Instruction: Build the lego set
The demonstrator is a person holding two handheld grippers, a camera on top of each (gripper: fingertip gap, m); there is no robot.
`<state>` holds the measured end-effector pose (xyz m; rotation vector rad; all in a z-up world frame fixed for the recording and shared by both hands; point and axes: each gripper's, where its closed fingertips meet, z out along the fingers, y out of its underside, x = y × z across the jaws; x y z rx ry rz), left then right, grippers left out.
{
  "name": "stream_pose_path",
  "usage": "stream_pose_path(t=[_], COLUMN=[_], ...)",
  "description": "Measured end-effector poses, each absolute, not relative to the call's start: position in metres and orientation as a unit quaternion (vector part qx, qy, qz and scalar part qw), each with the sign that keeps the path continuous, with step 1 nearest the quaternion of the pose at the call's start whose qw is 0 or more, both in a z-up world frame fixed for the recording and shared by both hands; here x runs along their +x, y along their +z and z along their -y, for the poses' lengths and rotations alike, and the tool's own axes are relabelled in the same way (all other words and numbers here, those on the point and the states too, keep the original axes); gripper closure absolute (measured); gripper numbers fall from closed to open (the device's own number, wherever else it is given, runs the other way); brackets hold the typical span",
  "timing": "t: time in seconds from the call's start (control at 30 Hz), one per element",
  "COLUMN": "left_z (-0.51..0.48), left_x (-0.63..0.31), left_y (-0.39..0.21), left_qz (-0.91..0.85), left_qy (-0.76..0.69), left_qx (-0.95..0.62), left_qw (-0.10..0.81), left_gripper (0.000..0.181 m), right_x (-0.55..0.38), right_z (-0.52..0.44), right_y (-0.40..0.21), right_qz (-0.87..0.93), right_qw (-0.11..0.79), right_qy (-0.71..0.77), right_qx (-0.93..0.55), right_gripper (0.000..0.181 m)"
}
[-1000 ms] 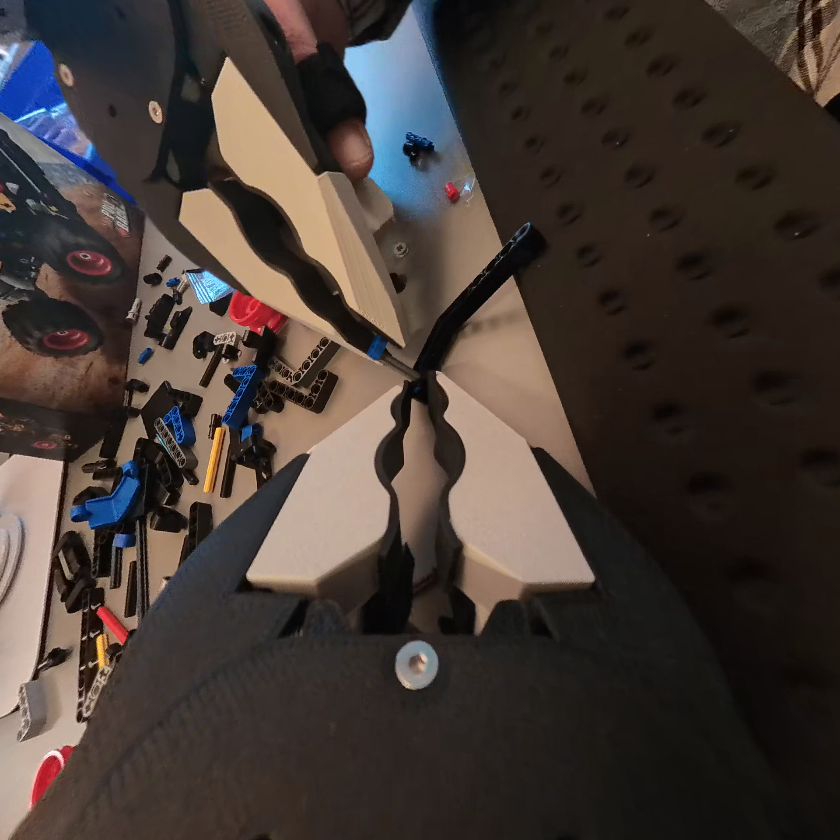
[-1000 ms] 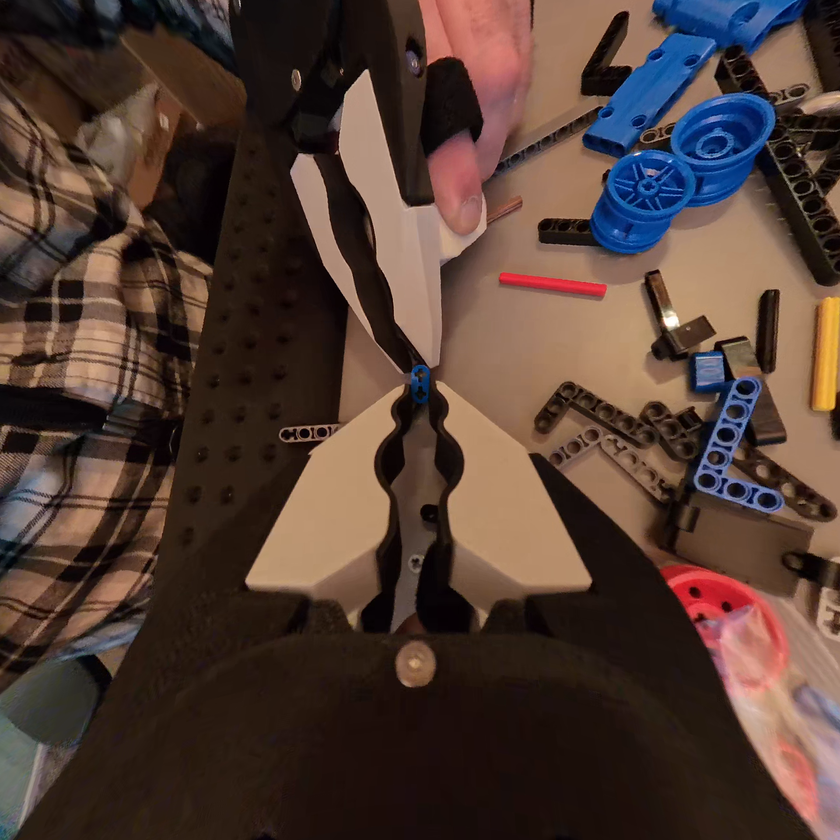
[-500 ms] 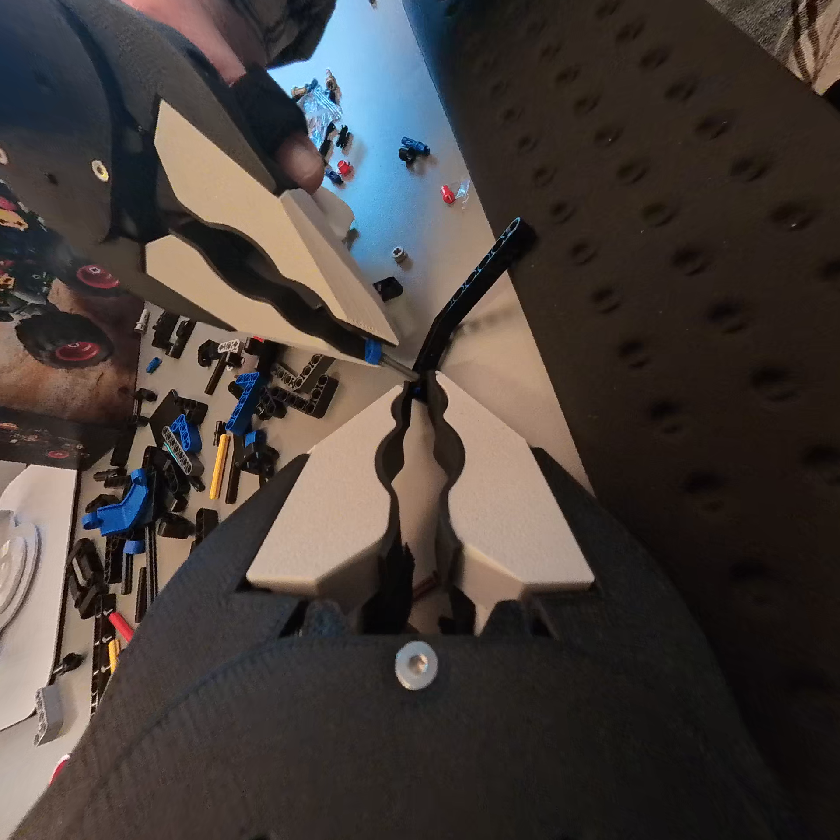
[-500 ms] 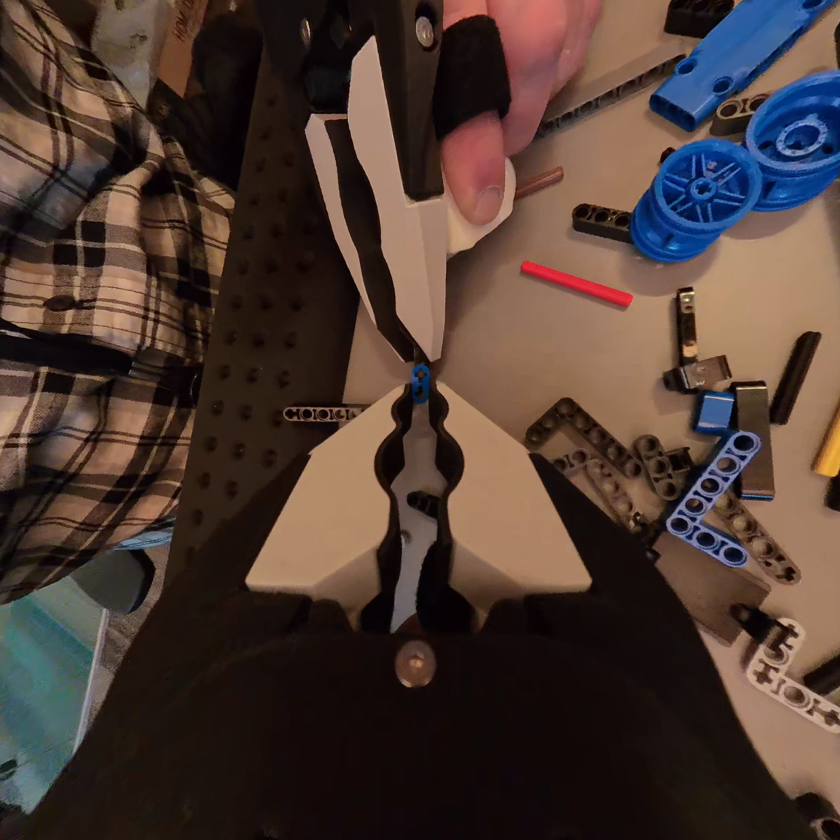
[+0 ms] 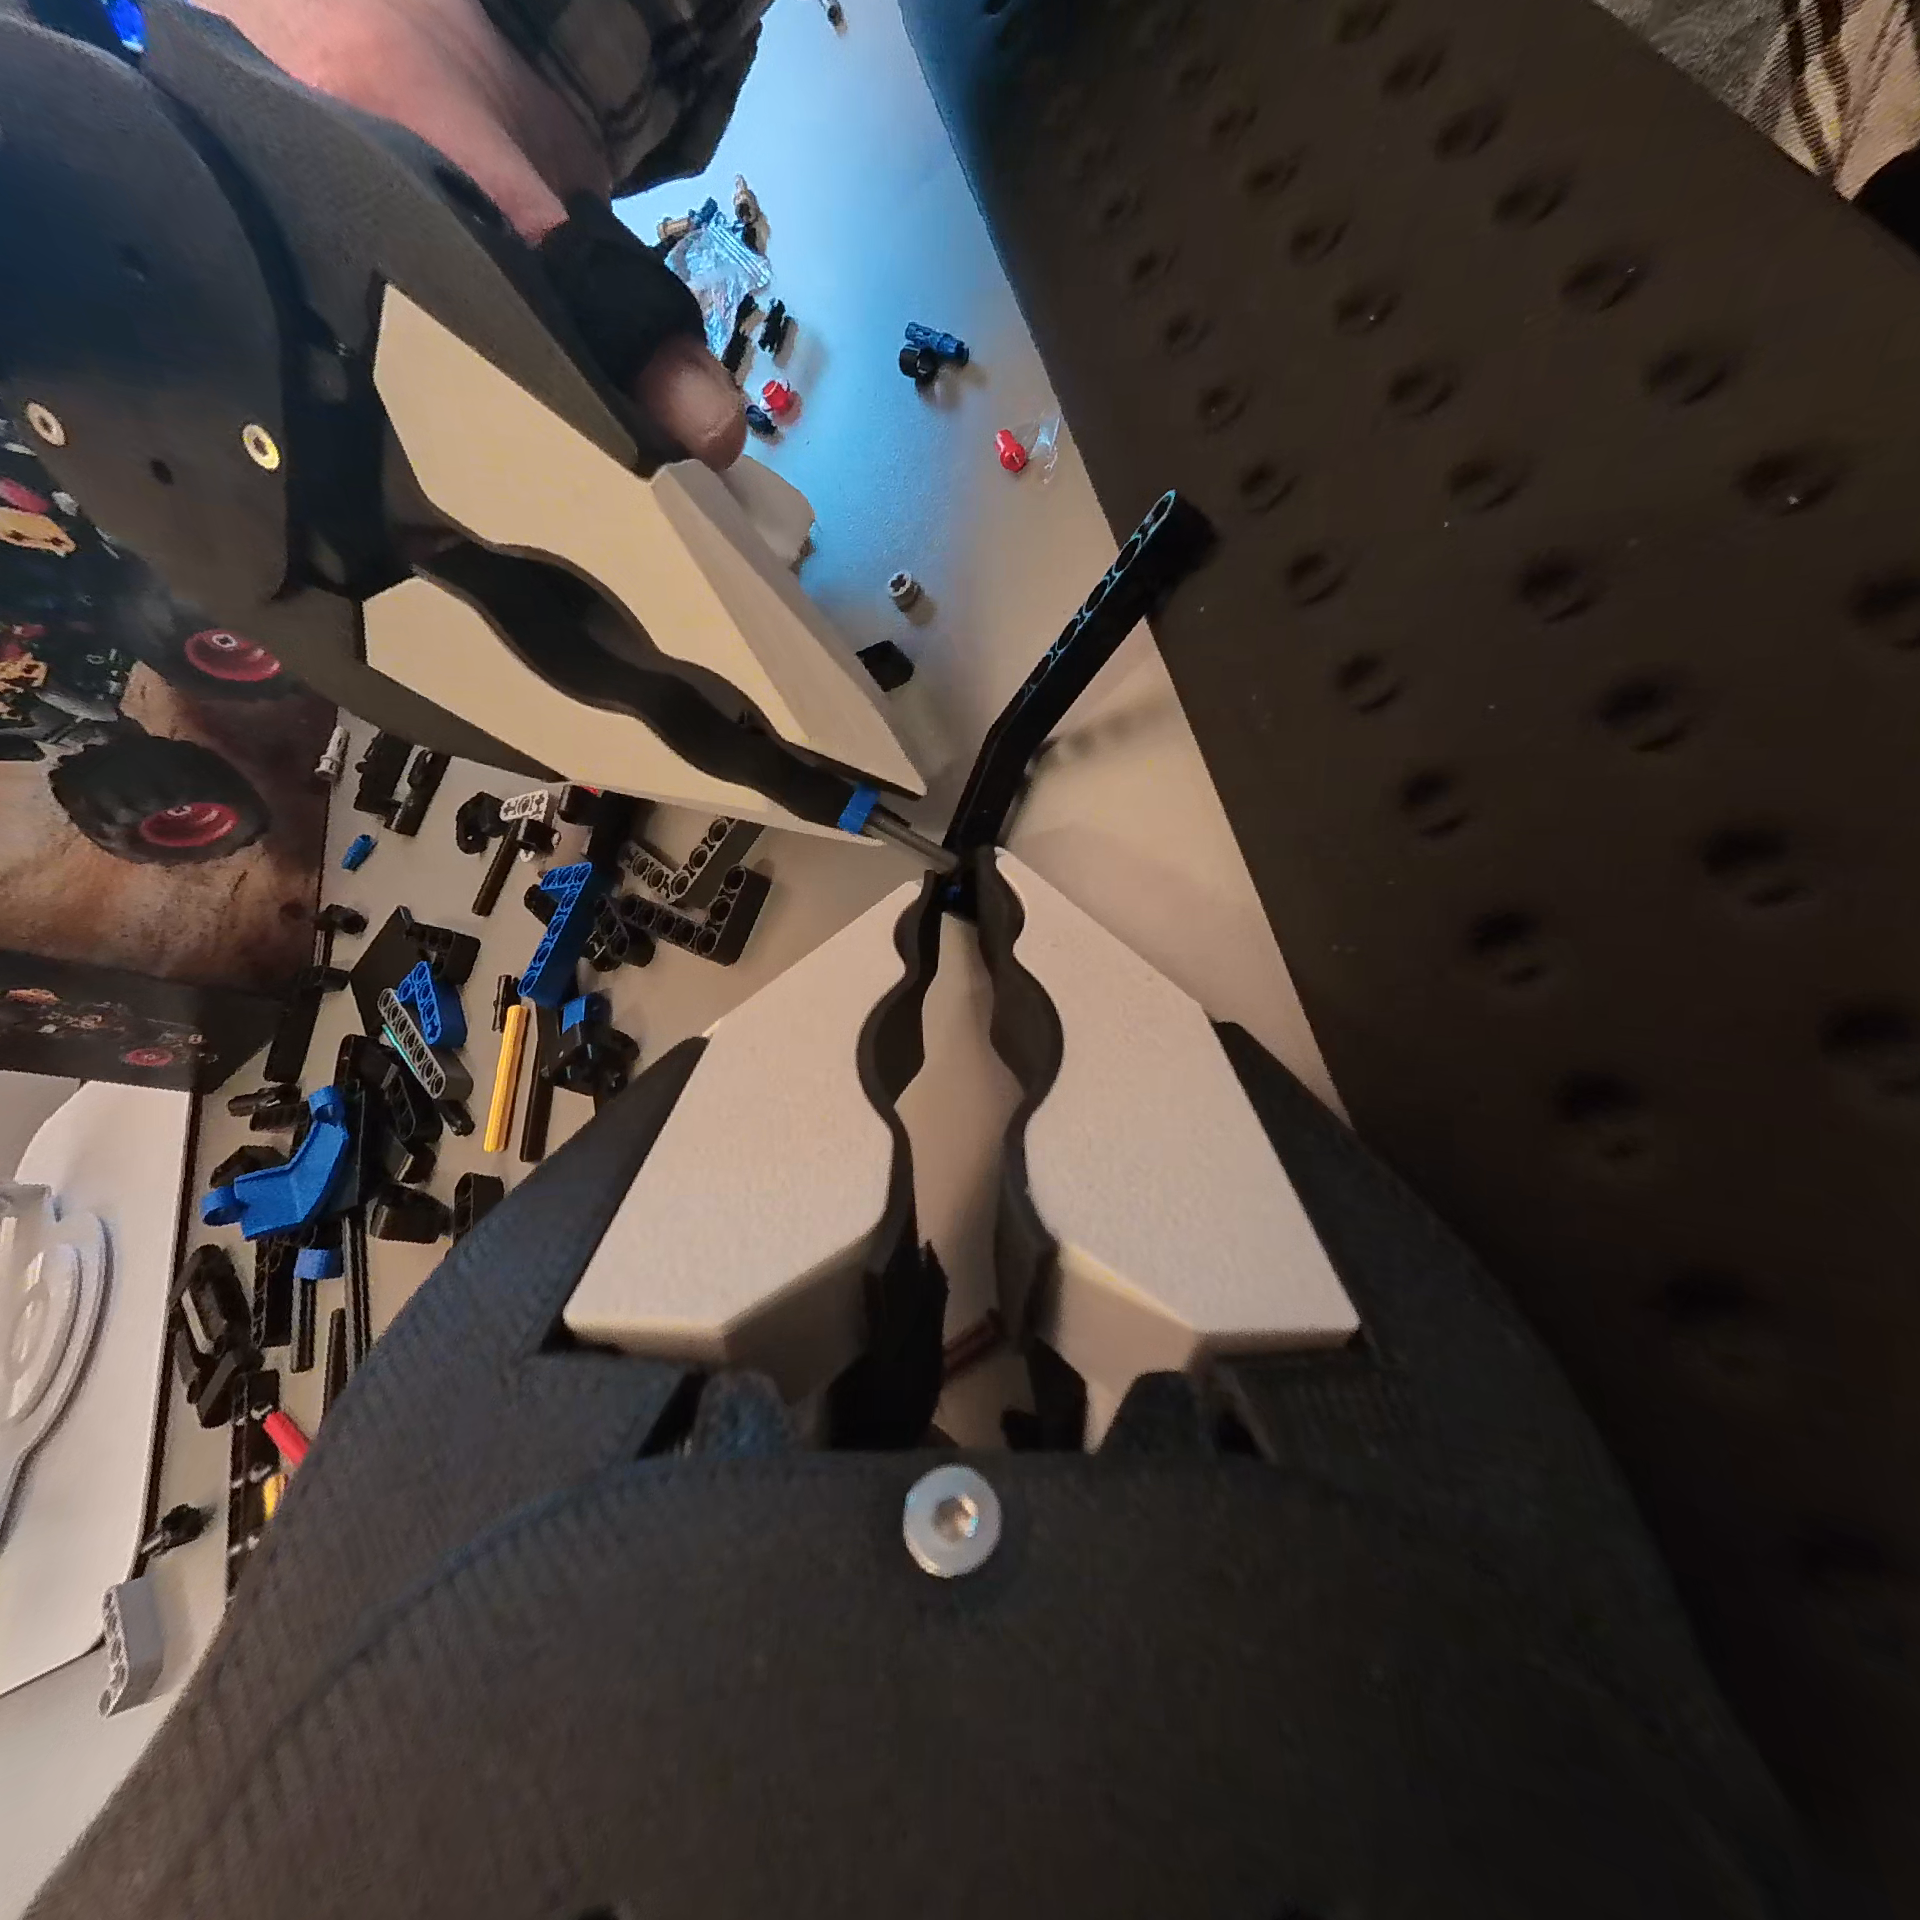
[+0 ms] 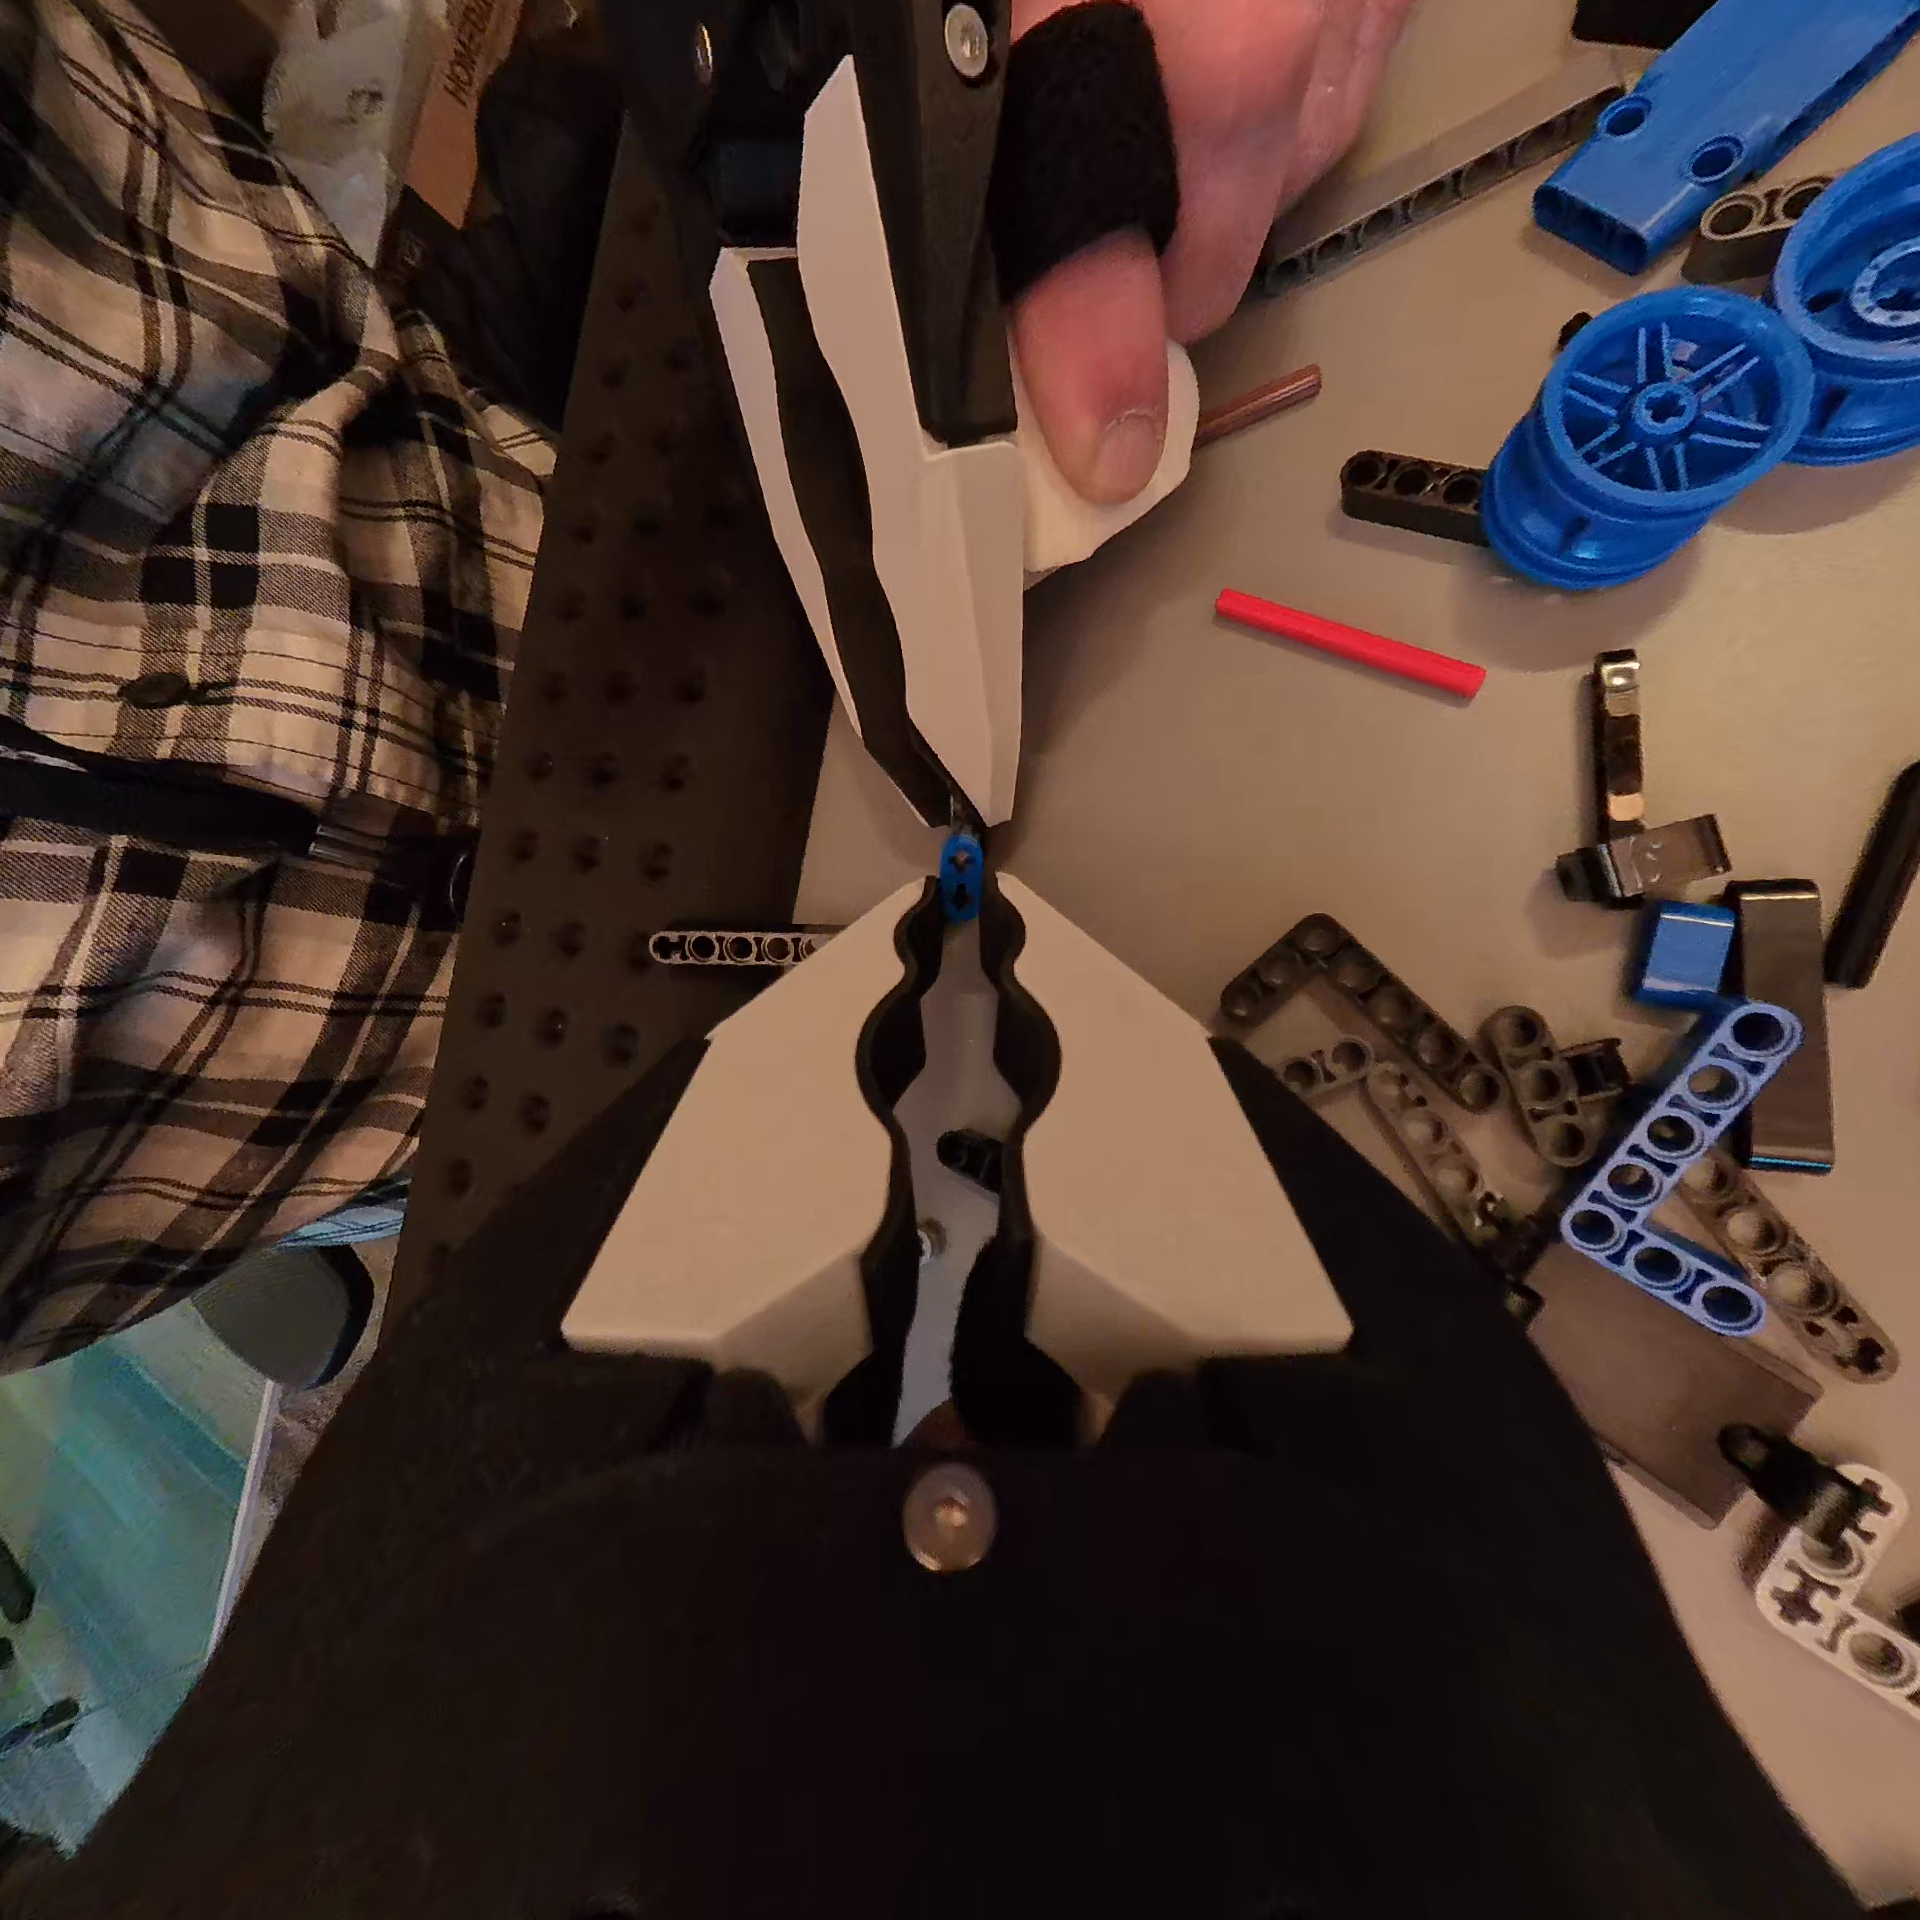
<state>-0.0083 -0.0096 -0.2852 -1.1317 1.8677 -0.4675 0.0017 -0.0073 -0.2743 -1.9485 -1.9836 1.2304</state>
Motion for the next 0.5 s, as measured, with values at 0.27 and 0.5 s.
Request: stream_pose_path(t=[0.27, 0.5], left_z=[0.01, 0.0082], left_x=[-0.0071, -0.0063], left_y=[-0.2841, -0.2841], left_qz=[-0.754, -0.753], left_qy=[-0.187, -0.182], left_qx=[-0.451, -0.451], left_qw=[0.44, 0.444], left_gripper=[0.177, 0.177], right_x=[0.0023, 0.0032], right_z=[0.0058, 0.0028], right_y=[-0.2758, -0.2762], right_qz=[0.708, 0.743], right_qw=[0.032, 0.017], right_qy=[0.321, 0.254], right_qx=[-0.629, -0.619], right_gripper=[0.176, 0.176])
